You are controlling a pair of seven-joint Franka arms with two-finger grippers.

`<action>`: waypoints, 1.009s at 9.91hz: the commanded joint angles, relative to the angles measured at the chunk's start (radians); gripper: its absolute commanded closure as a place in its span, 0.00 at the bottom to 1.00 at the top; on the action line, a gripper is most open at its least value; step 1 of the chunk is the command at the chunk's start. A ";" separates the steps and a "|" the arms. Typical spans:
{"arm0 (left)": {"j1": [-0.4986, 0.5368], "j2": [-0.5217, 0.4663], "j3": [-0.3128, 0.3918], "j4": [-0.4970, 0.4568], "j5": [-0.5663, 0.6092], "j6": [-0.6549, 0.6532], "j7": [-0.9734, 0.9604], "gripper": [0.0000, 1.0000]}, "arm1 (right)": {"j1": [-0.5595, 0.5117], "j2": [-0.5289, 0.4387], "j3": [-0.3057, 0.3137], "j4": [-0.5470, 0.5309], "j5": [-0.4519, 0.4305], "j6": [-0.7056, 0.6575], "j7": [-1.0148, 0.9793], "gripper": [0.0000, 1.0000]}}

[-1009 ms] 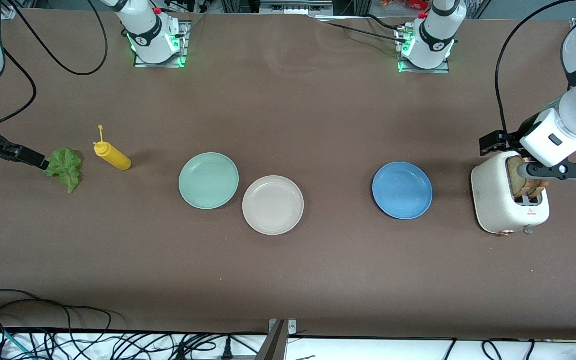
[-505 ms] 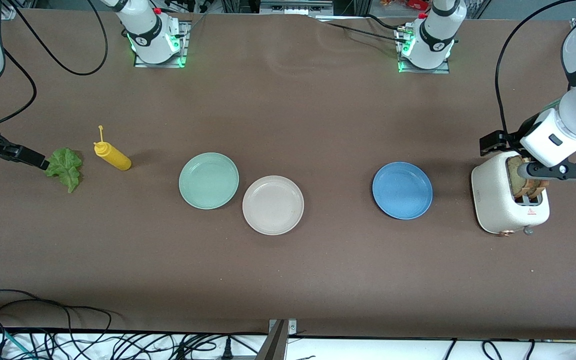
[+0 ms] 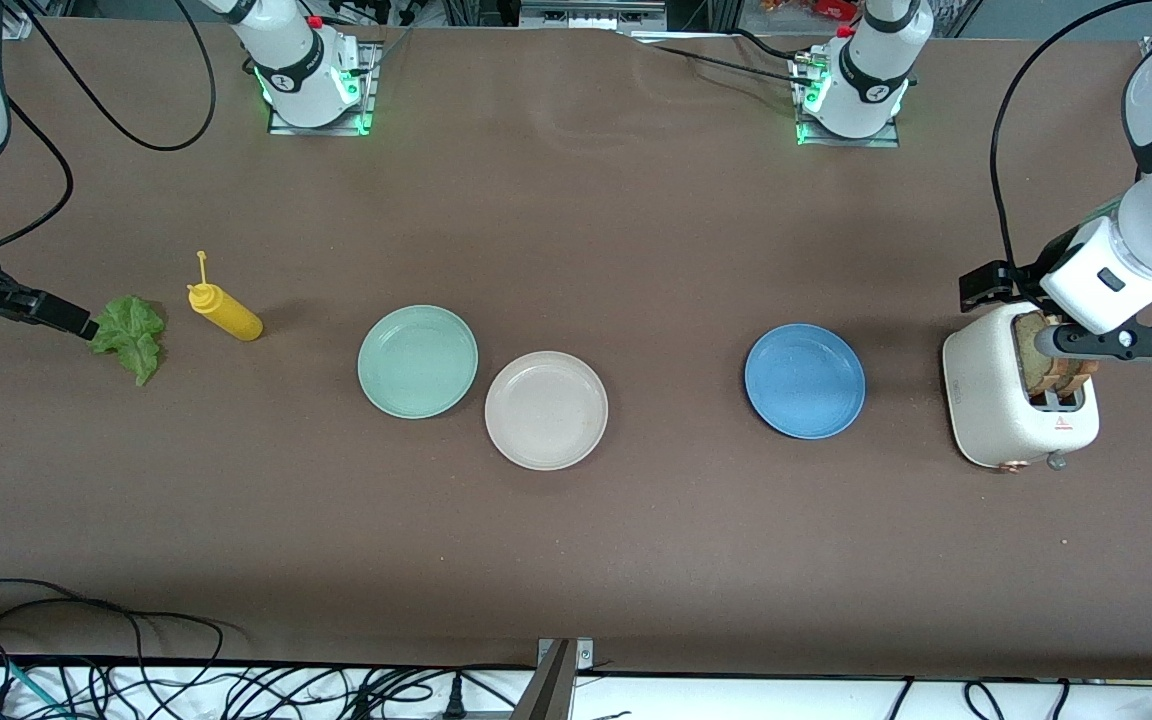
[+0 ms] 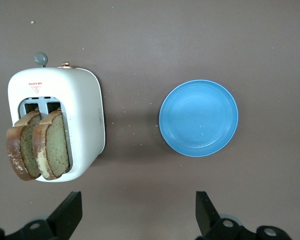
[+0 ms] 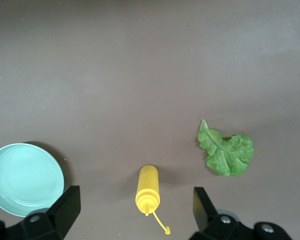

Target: Make sandwich on beige plate with both arms

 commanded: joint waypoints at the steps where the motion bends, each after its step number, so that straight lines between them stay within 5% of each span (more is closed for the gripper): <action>1: -0.001 0.011 0.003 0.029 -0.011 -0.022 0.020 0.00 | -0.008 -0.003 0.002 0.002 0.017 0.004 0.005 0.00; 10: 0.017 0.009 0.003 0.029 -0.012 -0.020 0.064 0.00 | -0.008 -0.003 0.002 0.002 0.014 0.004 0.005 0.00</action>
